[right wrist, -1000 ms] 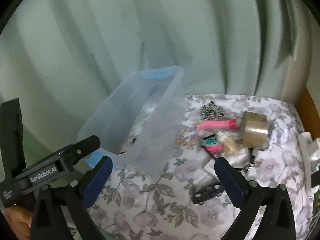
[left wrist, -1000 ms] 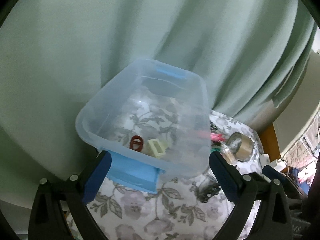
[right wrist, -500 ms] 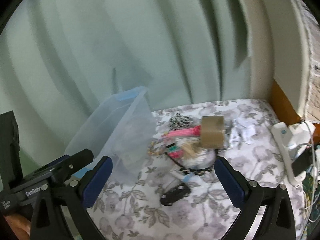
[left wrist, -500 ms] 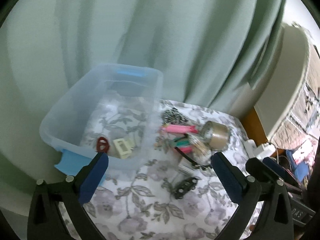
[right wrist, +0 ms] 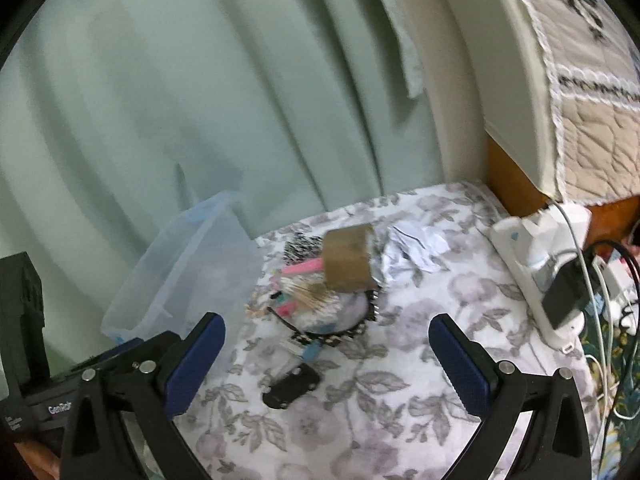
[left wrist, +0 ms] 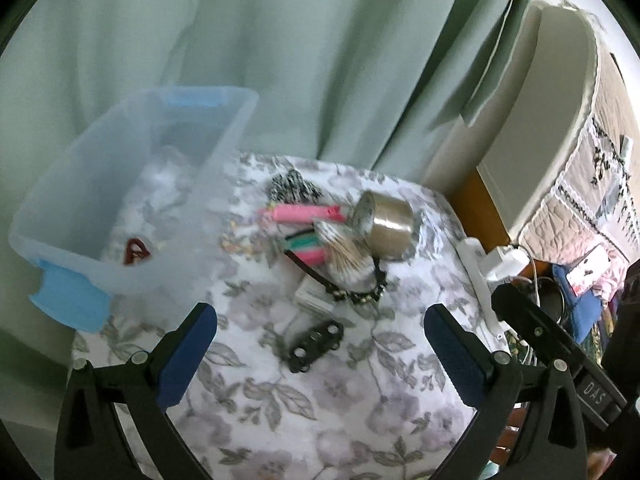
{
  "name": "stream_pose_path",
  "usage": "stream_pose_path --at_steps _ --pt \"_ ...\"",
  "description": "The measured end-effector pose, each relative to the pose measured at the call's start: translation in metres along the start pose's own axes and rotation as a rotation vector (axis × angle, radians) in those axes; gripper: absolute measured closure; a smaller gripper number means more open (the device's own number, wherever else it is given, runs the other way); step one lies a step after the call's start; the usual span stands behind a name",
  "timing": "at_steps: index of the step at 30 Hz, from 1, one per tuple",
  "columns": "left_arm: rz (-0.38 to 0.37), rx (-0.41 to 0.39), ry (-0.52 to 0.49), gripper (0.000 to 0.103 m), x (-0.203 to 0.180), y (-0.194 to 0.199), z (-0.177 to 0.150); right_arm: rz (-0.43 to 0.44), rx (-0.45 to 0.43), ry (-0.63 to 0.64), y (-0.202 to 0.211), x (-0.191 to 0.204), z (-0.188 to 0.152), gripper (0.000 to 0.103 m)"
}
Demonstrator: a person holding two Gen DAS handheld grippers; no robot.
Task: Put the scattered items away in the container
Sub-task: 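Move both grippers back over the remaining items on the bed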
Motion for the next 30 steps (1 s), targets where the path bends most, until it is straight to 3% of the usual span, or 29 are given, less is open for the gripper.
stream_pose_path --at_steps 5,15,23,30 --pt "-0.013 0.027 -0.068 0.000 -0.018 -0.013 -0.009 0.007 0.034 -0.056 -0.004 -0.023 -0.009 0.000" --pt "0.086 0.138 -0.221 0.000 -0.029 -0.054 -0.041 -0.016 0.124 -0.124 -0.020 -0.054 -0.029 0.000" --pt "0.125 0.197 -0.240 0.000 -0.022 -0.082 -0.053 -0.024 0.166 -0.157 -0.035 -0.065 -0.040 0.001" --pt "0.150 0.211 -0.286 0.001 -0.020 -0.103 -0.055 -0.030 0.205 -0.167 -0.051 -0.066 -0.047 0.010"
Point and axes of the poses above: each gripper's, at about its wrist camera, not at the fingertips, and y roughly against the way its jaws point, x to its left, z to its top, the point moved 6 cm from there along -y, roughly the way its jaws point, and after that the axes turned 5 degrees about z, right-handed, at the moved point
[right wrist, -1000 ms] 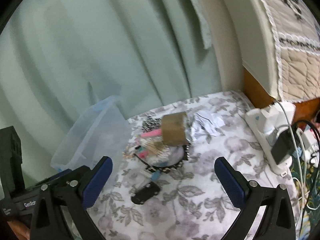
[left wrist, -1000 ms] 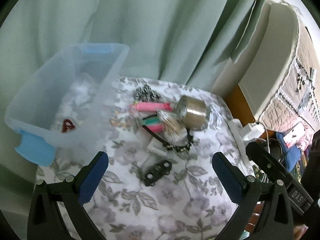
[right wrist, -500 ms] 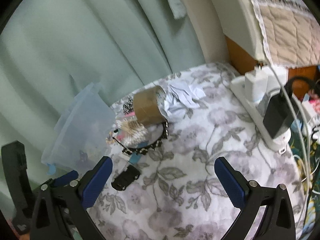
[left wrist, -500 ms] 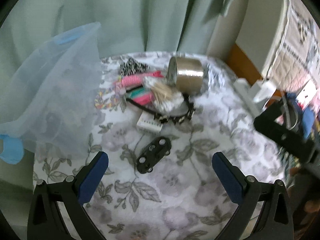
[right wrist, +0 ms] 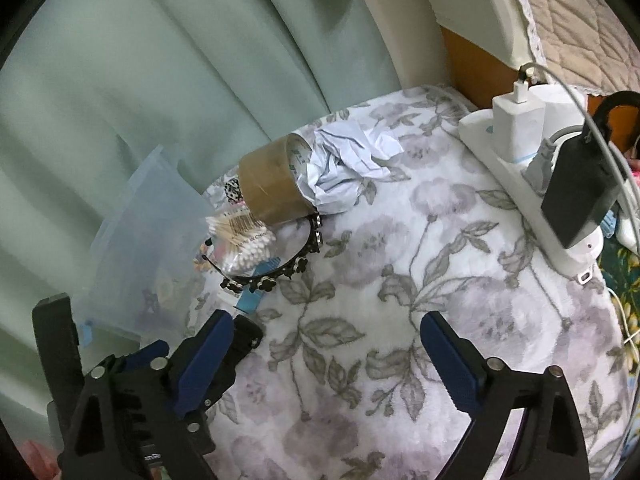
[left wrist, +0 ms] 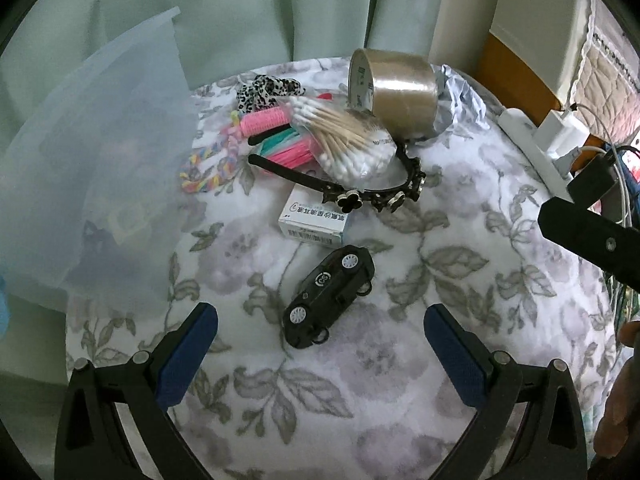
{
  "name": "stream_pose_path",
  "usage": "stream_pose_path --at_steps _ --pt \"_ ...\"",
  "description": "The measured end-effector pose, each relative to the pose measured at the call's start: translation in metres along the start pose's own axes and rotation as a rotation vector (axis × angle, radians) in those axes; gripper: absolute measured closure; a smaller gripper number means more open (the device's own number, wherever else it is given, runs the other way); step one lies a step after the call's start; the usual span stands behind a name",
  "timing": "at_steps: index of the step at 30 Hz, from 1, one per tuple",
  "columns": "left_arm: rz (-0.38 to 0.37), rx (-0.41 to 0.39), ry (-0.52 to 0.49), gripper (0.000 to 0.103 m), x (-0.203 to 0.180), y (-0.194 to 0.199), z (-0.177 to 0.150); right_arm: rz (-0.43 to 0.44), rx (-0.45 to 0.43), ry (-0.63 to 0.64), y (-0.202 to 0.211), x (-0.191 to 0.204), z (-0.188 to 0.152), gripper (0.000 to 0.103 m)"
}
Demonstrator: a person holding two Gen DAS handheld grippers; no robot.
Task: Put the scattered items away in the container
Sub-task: 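Move both grippers back over the remaining items on the bed, then grasp the black toy car with the left gripper while the right grasps the cotton swab bag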
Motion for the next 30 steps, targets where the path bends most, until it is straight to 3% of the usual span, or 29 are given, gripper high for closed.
stream_pose_path --at_steps 6,23,30 --pt "-0.017 0.005 -0.012 0.008 -0.001 -0.011 0.006 0.007 0.021 0.015 -0.013 0.011 0.006 0.016" --pt "-0.094 0.051 0.059 0.037 0.019 -0.030 0.006 0.086 0.098 0.156 -0.081 0.071 0.027 0.020" --pt "-0.161 0.058 0.074 0.059 0.013 -0.033 0.009 0.087 0.136 0.130 -0.110 0.065 0.033 0.023"
Point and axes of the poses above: each gripper's, at about its wrist camera, not at the fingertips, and y roughly against the way its jaws point, x to its left, z to its top, the point moved 6 cm from there along -y, roughly the way its jaws point, and after that the axes turned 5 degrees about z, right-handed, at the moved point
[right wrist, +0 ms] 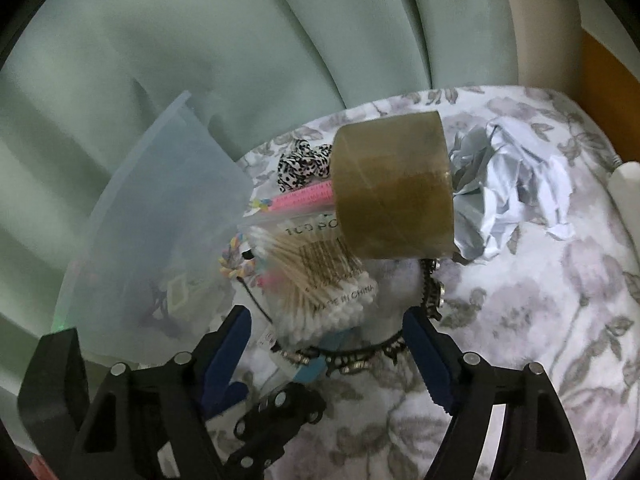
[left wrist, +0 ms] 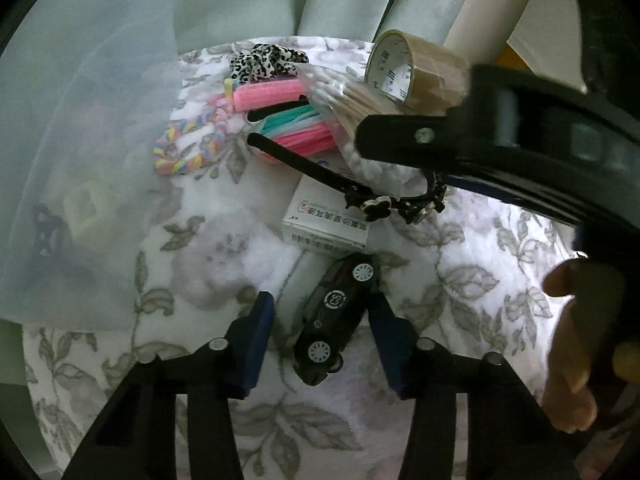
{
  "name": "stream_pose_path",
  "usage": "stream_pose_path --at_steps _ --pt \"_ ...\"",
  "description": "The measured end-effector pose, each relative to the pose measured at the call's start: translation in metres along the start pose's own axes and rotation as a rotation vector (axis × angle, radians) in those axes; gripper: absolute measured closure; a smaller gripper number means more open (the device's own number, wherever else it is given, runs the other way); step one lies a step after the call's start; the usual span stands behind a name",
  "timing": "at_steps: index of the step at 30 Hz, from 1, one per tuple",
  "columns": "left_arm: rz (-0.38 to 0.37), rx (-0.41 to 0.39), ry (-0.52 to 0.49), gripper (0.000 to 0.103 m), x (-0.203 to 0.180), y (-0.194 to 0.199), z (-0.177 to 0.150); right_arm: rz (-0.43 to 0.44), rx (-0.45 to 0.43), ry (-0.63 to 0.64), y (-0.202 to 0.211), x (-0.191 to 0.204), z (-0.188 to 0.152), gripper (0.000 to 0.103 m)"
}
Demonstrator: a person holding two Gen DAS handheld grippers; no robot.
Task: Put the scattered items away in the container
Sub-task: 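Grasp the black toy car with the left gripper while the right grasps the cotton swab bag, then lift and carry the toy car and swab bag over the clear box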
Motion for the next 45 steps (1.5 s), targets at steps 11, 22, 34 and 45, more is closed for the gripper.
stream_pose_path --at_steps 11,22,34,45 --pt "-0.039 0.006 0.010 0.068 -0.003 -0.004 0.001 0.024 0.010 -0.044 -0.016 -0.007 0.003 0.045" --pt "-0.038 0.011 0.042 0.074 -0.001 0.004 -0.005 0.042 -0.013 -0.042 -0.001 0.001 -0.003 0.057" --pt "-0.024 -0.020 0.039 0.074 -0.007 0.028 -0.015 0.055 -0.056 -0.043 0.036 0.012 -0.016 0.060" --pt "-0.017 -0.063 0.033 0.074 -0.005 0.058 -0.023 0.062 -0.102 -0.015 0.069 0.031 -0.025 0.062"
Point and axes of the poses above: each gripper's, at about its wrist camera, not at the fingertips, and y roughly against the way its jaws point, x to its left, z to its top, the point moved 6 cm from there along -y, roughly the way its jaws point, and after that the axes turned 5 degrees about z, right-handed, at the moved point
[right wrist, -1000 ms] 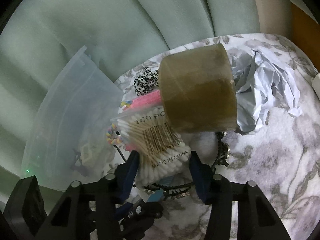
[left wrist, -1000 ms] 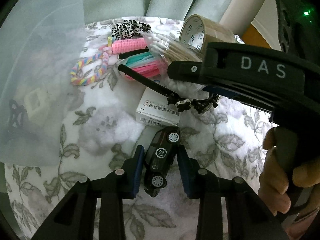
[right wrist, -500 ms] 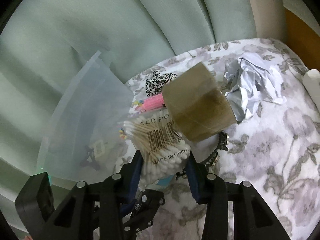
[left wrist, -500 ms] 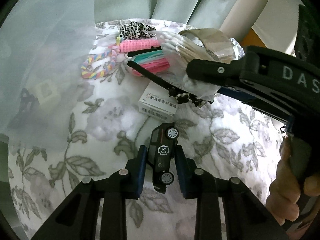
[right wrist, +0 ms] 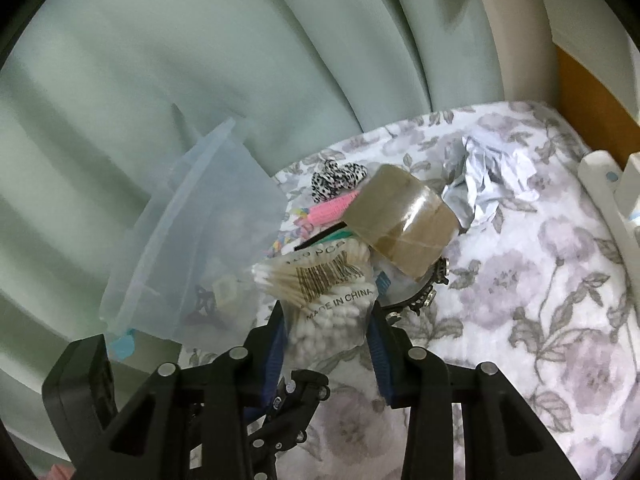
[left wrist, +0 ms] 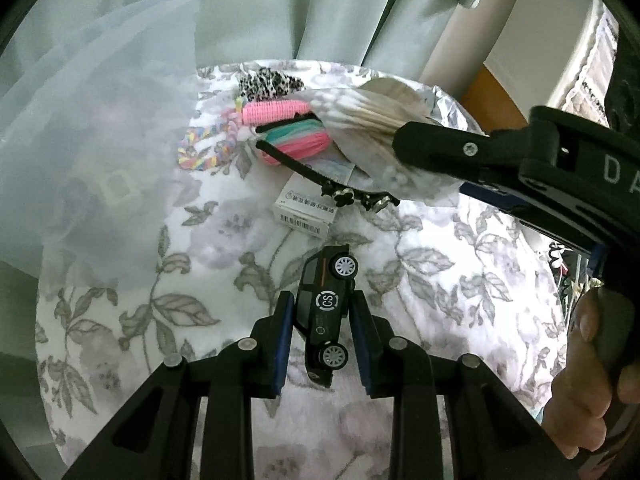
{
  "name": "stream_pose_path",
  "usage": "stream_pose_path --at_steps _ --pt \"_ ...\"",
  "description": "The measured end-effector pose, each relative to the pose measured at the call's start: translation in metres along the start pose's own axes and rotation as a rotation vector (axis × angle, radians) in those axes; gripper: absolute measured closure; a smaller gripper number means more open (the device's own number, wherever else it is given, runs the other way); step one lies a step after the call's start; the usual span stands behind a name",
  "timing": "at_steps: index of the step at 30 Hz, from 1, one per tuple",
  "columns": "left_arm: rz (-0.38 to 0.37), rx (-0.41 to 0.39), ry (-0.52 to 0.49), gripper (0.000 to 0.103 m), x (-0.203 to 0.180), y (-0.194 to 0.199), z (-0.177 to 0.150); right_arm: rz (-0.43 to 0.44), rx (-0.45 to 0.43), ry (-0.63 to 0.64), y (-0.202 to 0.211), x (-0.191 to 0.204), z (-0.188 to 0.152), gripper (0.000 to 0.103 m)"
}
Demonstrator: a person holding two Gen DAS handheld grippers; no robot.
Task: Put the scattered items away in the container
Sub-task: 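Lift and carry the toy car and swab bag over the clear box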
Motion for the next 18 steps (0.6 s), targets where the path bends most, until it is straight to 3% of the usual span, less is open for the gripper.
stream_pose_path --at_steps 10,18 --pt "-0.003 -0.076 0.008 0.074 0.005 0.033 0.007 -0.007 -0.073 0.042 0.036 0.025 0.005 0.062" --pt "-0.002 -0.191 0.005 0.074 0.011 0.075 0.021 -0.032 -0.132 0.071 0.063 0.045 0.015 0.062"
Point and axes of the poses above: each gripper's, at about its wrist camera, not at the fingertips, and y roughly against the way its jaws point, x to its left, z to its top, the point moved 6 cm from there along -y, roughly the way its jaws point, and after that the axes turned 5 degrees about z, right-handed, at the moved point
